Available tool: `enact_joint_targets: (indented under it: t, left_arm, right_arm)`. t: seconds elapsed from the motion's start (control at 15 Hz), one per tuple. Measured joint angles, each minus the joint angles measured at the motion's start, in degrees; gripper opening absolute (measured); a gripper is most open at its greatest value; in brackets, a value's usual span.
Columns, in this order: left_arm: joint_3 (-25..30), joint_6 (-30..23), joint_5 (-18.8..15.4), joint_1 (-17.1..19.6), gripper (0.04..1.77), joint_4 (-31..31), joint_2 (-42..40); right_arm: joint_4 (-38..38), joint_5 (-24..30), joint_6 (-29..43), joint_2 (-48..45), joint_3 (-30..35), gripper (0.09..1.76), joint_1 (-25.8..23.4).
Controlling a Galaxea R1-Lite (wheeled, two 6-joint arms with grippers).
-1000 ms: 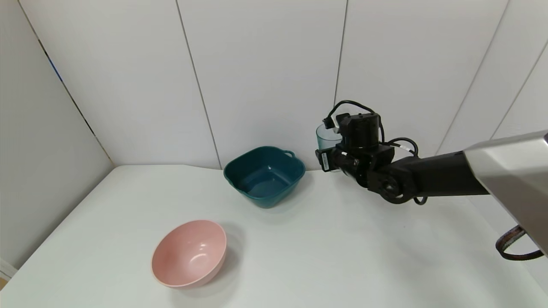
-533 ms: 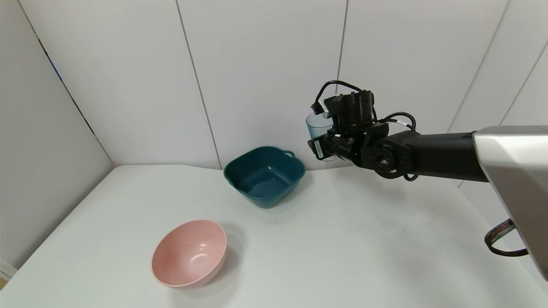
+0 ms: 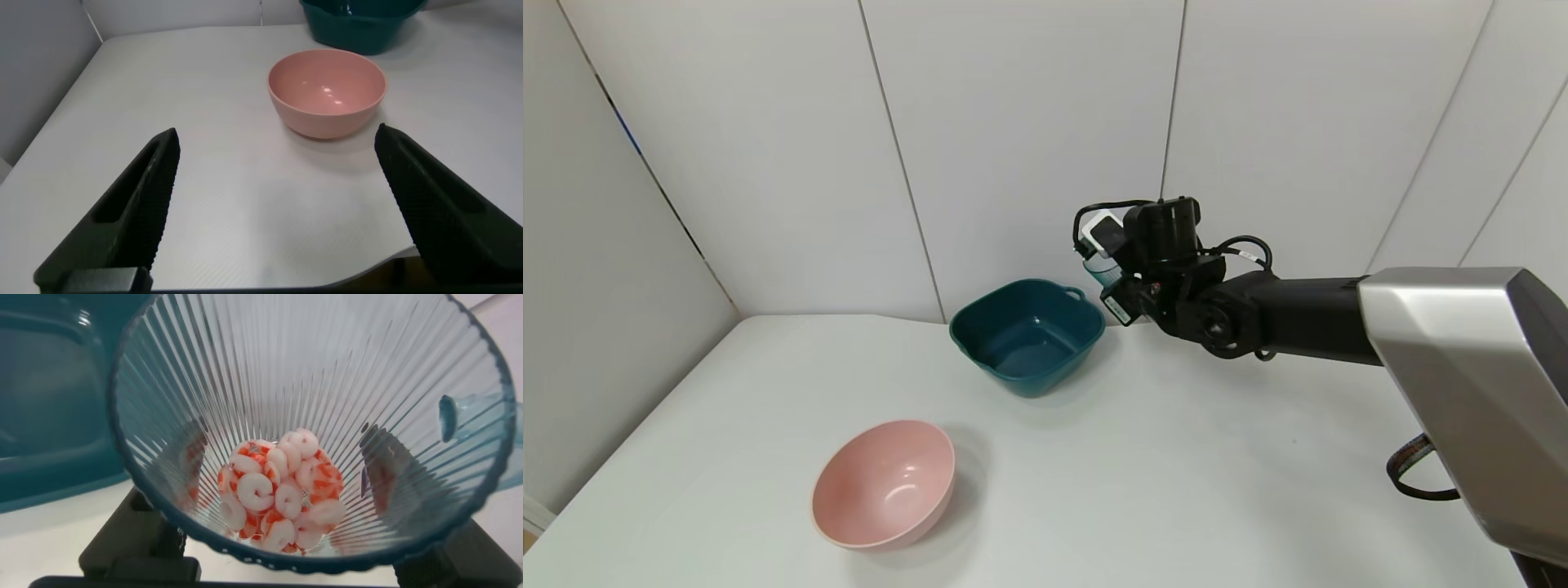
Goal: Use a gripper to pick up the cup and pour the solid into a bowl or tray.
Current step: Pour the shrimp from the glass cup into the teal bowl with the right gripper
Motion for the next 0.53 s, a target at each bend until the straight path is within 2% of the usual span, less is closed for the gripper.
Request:
enact_joint_targets:
  t: [0.53]
  left_arm:
    - [0.0,0.0,0.0,0.0,1.72,0.0,0.0]
  right_arm:
    - [-8.9,-10.2,-19.8,5.1,-0.1,1.34,2.0]
